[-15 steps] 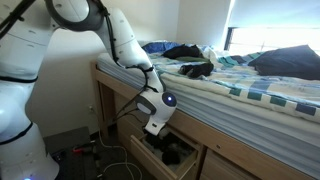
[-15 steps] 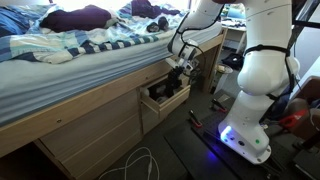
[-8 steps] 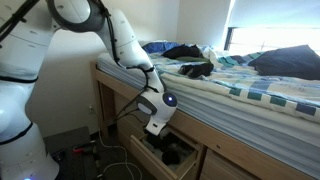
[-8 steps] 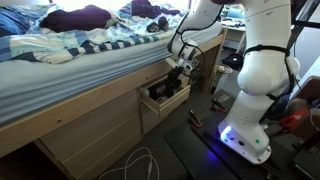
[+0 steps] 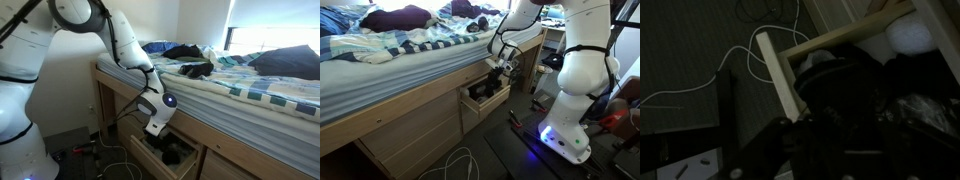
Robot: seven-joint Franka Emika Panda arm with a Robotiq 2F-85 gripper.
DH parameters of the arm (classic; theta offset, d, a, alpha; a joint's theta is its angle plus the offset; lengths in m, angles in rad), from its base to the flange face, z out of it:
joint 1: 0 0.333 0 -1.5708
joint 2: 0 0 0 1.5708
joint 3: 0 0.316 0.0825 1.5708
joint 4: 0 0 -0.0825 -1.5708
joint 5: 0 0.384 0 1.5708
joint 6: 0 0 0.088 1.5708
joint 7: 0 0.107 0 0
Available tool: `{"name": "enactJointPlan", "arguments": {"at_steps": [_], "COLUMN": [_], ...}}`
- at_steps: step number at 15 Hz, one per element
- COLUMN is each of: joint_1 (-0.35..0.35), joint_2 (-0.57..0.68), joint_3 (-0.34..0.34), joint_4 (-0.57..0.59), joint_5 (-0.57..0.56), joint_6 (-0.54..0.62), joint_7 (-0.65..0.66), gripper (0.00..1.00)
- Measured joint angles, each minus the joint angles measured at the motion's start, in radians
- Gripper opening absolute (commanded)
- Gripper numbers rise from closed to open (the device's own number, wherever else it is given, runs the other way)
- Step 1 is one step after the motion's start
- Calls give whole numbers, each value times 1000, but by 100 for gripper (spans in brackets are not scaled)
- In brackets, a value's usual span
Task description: Put the socks one at a time in the open drawer
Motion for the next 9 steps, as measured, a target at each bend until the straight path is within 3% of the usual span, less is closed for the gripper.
{"name": "enactJointPlan", "arguments": {"at_steps": [2,7,9], "joint_1": [0,-2,-3], "joint_2": [1,6,6], "joint_3": [0,-1,-1], "joint_4": [0,0,0], "joint_5": [-1,-1,0], "joint_6": [0,0,0], "joint_7": [0,-1,-1], "gripper": [61,98,100]}}
